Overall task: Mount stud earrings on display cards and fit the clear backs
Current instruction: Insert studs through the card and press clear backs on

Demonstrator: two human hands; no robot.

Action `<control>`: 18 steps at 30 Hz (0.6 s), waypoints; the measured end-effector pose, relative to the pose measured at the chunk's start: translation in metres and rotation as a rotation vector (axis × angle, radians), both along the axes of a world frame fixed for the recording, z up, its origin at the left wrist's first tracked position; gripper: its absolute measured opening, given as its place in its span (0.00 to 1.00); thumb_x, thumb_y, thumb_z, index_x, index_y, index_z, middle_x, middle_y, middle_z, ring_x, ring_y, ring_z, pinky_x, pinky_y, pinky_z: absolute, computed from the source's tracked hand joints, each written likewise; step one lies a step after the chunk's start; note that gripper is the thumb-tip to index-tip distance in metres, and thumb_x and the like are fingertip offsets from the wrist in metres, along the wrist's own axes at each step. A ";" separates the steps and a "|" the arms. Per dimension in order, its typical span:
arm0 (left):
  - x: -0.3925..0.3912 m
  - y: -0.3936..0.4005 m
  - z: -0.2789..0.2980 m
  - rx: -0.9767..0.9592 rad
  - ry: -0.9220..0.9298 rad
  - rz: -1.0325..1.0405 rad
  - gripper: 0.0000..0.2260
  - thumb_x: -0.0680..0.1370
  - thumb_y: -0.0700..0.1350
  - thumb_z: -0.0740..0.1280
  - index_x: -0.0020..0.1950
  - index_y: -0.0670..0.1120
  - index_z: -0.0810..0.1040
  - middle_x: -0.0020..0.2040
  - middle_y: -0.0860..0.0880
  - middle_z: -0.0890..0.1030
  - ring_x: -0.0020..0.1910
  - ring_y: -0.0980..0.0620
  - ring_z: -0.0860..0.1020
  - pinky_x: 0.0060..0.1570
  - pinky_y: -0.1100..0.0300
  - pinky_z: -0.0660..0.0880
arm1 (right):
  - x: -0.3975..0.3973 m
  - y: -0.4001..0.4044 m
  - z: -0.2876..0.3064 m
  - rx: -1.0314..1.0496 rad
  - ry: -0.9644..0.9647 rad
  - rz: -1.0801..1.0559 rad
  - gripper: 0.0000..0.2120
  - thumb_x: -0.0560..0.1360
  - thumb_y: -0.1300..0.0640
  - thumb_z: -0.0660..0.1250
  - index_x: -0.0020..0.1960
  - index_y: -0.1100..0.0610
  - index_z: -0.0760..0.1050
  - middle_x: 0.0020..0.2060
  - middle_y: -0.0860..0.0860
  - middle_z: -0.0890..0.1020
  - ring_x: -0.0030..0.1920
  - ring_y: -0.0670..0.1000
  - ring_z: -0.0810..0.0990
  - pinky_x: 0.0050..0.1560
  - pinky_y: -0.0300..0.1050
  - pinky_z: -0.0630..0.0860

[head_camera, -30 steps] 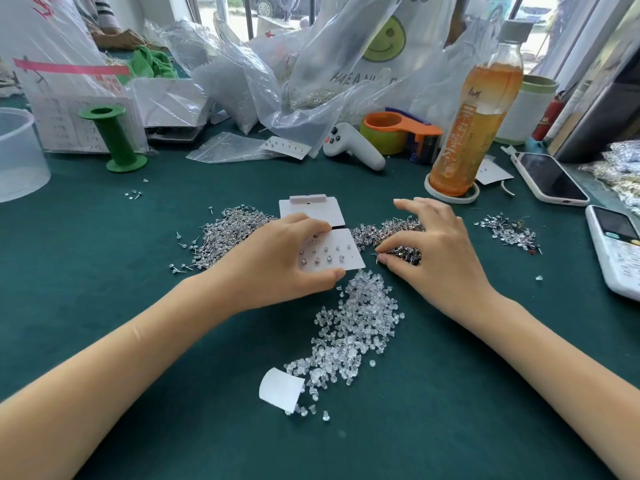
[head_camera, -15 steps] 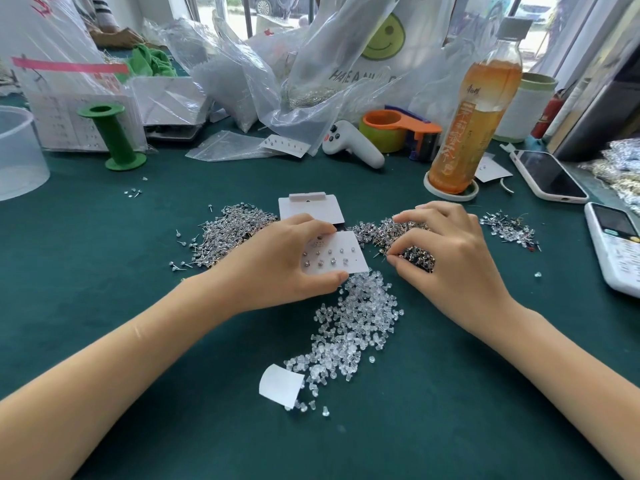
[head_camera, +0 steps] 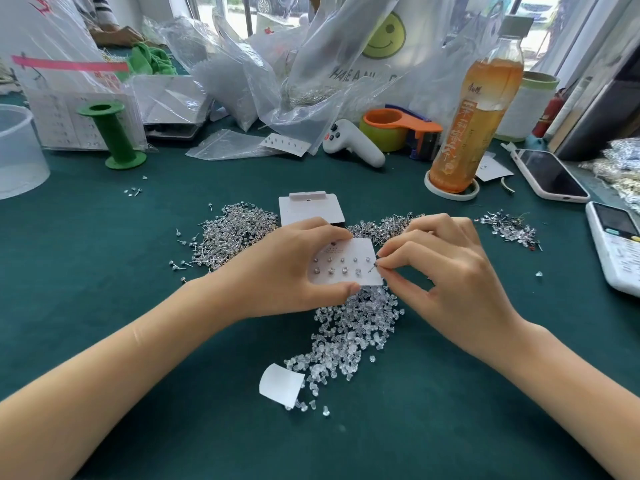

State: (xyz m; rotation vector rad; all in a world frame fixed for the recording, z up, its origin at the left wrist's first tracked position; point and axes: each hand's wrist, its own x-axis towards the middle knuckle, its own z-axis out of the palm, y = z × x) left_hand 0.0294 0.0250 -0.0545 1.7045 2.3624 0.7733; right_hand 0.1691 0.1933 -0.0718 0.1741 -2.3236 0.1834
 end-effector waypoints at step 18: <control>0.001 -0.001 0.000 0.005 -0.008 -0.009 0.30 0.70 0.62 0.68 0.69 0.50 0.71 0.52 0.62 0.70 0.47 0.65 0.68 0.47 0.79 0.63 | 0.000 0.002 0.001 0.145 0.039 0.004 0.05 0.73 0.61 0.72 0.38 0.59 0.81 0.42 0.48 0.84 0.48 0.53 0.76 0.50 0.47 0.67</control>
